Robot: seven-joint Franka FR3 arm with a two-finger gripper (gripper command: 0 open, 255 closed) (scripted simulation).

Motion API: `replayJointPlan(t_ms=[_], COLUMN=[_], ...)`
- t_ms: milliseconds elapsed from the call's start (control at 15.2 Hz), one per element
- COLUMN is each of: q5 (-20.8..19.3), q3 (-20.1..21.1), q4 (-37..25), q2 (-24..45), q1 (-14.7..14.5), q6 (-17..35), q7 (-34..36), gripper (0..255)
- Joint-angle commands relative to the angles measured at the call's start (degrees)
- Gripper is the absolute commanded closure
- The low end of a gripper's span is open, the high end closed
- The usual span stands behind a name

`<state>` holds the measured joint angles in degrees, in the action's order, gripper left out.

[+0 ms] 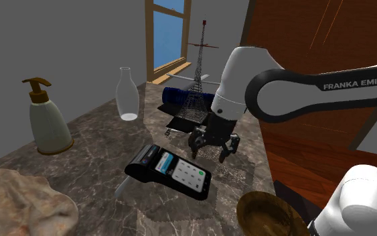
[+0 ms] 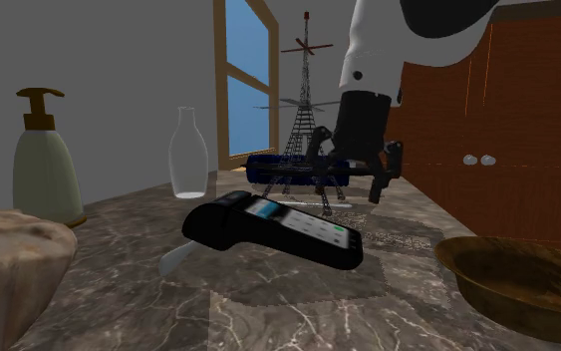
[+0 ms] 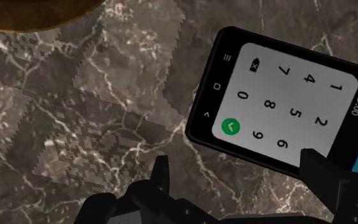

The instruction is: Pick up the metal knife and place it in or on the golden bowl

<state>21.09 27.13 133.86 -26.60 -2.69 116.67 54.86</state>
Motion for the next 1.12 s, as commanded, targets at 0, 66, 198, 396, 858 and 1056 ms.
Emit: replayJointPlan(t_ms=[0,66,198,396,858,1056], q5=[0.31,0.21,-0.49,-2.92,-15.71,-21.93], q3=[2.54,3.77,6.21,9.79,14.83,14.18], q4=[-2.42,-3.62,-6.22,-10.64,-23.62,-30.28], q2=[3.46,5.23,8.99,15.17,32.17,39.36], q1=[0.47,0.75,1.37,2.36,1.48,-1.53], q6=[2.34,3.51,5.80,9.08,14.56,15.18], q7=[4.39,6.49,10.85,17.90,37.15,44.81], gripper=[0,0,0,0,0,0])
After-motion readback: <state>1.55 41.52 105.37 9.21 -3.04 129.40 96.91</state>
